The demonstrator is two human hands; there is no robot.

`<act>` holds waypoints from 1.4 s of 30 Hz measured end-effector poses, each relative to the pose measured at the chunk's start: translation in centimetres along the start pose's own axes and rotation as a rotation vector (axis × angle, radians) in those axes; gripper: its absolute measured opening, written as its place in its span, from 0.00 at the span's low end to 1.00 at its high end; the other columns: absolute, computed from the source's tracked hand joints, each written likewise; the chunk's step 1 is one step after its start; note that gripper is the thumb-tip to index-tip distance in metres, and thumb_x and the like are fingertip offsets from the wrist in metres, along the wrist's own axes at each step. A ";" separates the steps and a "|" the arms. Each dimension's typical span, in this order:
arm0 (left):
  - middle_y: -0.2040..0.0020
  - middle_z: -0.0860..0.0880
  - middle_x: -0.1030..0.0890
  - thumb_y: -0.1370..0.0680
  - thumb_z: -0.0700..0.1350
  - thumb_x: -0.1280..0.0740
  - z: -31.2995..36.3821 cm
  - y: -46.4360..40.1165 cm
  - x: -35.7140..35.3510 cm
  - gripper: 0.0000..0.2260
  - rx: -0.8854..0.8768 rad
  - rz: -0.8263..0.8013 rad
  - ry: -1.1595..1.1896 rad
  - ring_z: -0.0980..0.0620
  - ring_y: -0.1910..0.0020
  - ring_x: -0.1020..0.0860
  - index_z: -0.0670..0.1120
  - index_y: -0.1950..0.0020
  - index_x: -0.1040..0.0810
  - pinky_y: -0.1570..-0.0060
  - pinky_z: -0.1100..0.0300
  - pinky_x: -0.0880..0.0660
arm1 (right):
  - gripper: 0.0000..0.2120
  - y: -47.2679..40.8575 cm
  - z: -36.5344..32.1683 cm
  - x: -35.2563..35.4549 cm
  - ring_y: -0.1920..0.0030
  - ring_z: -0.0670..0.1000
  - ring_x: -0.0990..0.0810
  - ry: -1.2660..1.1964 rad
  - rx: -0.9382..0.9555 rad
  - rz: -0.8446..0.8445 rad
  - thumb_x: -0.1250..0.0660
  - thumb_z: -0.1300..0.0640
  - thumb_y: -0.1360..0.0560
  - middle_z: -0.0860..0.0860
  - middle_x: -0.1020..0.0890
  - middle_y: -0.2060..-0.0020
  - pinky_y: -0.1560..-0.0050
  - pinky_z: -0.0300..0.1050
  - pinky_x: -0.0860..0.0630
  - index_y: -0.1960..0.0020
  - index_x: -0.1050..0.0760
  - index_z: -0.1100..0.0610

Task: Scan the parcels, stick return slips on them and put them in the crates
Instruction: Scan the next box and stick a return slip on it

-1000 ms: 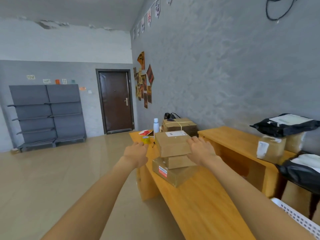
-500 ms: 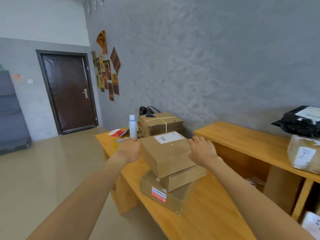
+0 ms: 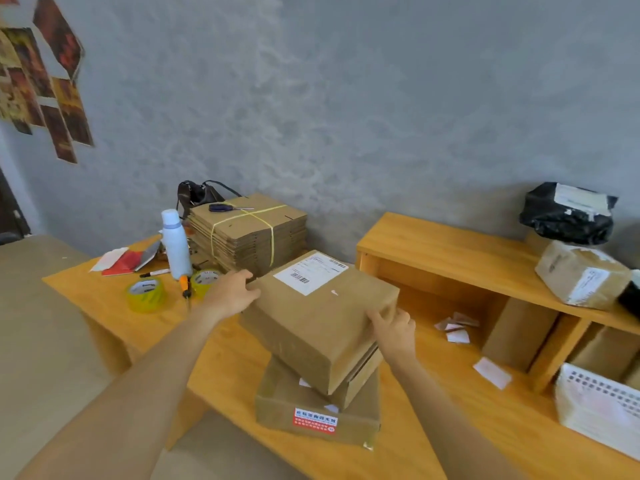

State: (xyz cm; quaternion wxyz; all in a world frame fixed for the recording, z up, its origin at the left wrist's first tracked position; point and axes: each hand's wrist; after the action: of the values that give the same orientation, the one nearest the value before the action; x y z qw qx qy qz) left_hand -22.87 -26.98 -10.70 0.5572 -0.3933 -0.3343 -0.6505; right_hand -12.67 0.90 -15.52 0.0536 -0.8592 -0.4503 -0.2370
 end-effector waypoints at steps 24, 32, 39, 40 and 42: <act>0.42 0.53 0.20 0.27 0.70 0.39 9.8 2.0 1.3 0.24 0.029 -0.208 0.783 0.49 0.43 0.23 0.55 0.43 0.21 0.43 0.49 0.25 | 0.17 0.4 -1.2 9.4 0.53 0.53 0.18 -0.687 0.086 -0.053 0.35 0.49 0.23 0.55 0.17 0.48 0.57 0.47 0.22 0.37 0.25 0.55; 0.47 0.50 0.15 0.22 0.62 0.38 19.4 4.5 -4.5 0.18 -0.023 -0.433 1.075 0.54 0.53 0.16 0.50 0.42 0.20 0.53 0.56 0.24 | 0.23 1.9 4.2 18.6 0.44 0.57 0.19 -0.654 0.123 -0.096 0.34 0.45 0.27 0.55 0.20 0.42 0.47 0.55 0.21 0.34 0.30 0.50; 0.55 0.54 0.14 0.22 0.62 0.38 29.7 8.7 -13.8 0.15 -0.061 -0.504 1.061 0.52 0.51 0.17 0.53 0.48 0.20 0.50 0.53 0.24 | 0.23 4.1 11.8 29.1 0.47 0.52 0.19 -0.573 0.074 0.061 0.34 0.45 0.23 0.51 0.22 0.43 0.56 0.46 0.22 0.32 0.36 0.49; 0.55 0.54 0.15 0.22 0.63 0.39 31.2 9.7 -15.3 0.16 -0.060 -0.520 1.042 0.52 0.50 0.18 0.53 0.48 0.20 0.49 0.53 0.25 | 0.22 4.5 13.1 30.5 0.48 0.51 0.19 -0.564 0.056 0.094 0.34 0.46 0.23 0.51 0.22 0.44 0.57 0.45 0.22 0.33 0.35 0.50; 0.53 0.51 0.15 0.22 0.64 0.40 33.8 11.6 -18.5 0.17 -0.036 -0.544 1.018 0.51 0.51 0.19 0.53 0.48 0.21 0.53 0.54 0.25 | 0.19 5.2 15.8 33.3 0.51 0.49 0.19 -0.567 0.016 0.149 0.34 0.47 0.23 0.50 0.21 0.46 0.59 0.42 0.24 0.35 0.32 0.51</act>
State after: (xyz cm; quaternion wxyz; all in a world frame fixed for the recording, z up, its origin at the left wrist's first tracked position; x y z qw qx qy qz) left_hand -5.47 9.29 -11.36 0.4538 0.0600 -0.1020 -0.8832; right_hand 13.19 27.61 -13.69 -0.0505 -0.9215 -0.3846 0.0207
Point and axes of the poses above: each hand's wrist, its own y-axis away from the middle knuckle, its own x-axis out of the back of the hand, z = x × y
